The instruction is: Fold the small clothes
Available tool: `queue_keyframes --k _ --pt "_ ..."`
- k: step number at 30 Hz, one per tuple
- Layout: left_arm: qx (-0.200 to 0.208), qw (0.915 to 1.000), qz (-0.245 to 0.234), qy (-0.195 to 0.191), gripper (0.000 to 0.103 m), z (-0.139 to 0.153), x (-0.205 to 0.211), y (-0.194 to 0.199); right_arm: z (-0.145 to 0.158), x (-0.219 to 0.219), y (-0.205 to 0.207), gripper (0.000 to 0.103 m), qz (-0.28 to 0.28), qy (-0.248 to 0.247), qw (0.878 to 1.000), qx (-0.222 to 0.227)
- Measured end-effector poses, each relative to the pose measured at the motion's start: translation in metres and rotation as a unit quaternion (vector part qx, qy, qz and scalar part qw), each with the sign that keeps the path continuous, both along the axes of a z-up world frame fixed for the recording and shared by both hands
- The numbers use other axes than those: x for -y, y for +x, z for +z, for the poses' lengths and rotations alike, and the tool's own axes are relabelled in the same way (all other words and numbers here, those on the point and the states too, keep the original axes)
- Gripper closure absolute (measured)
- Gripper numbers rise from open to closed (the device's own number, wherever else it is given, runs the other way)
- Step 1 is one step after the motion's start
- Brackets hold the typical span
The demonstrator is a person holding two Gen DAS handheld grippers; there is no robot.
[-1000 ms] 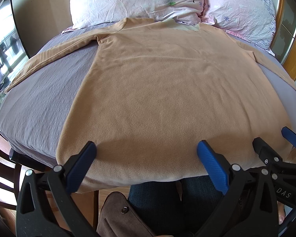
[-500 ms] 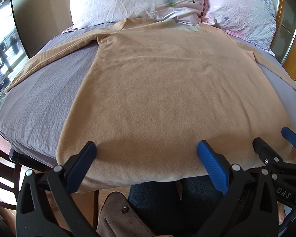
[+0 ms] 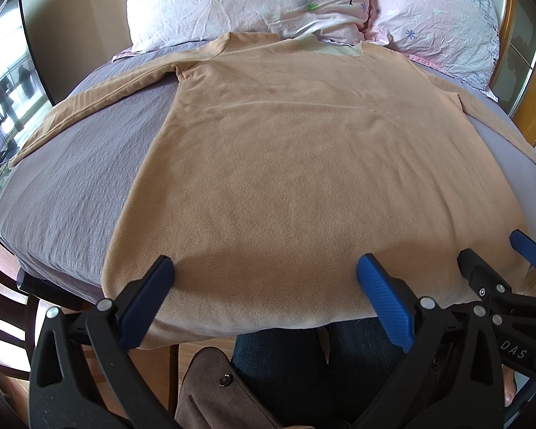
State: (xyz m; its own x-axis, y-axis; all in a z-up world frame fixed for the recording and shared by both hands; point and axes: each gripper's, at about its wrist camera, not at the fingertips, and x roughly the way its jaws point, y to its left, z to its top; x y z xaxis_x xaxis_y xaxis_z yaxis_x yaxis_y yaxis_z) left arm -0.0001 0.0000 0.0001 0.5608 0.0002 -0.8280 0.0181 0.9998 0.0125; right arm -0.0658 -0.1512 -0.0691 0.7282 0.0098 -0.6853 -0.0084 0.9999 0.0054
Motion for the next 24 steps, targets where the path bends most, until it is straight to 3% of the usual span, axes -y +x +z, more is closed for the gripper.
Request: queue_keyframes --k 24 --pt "0.0 1.0 0.0 0.0 0.002 0.0 0.0 0.0 -0.0015 -0.002 0.001 0.001 -0.001 0.0 1.0 0.0"
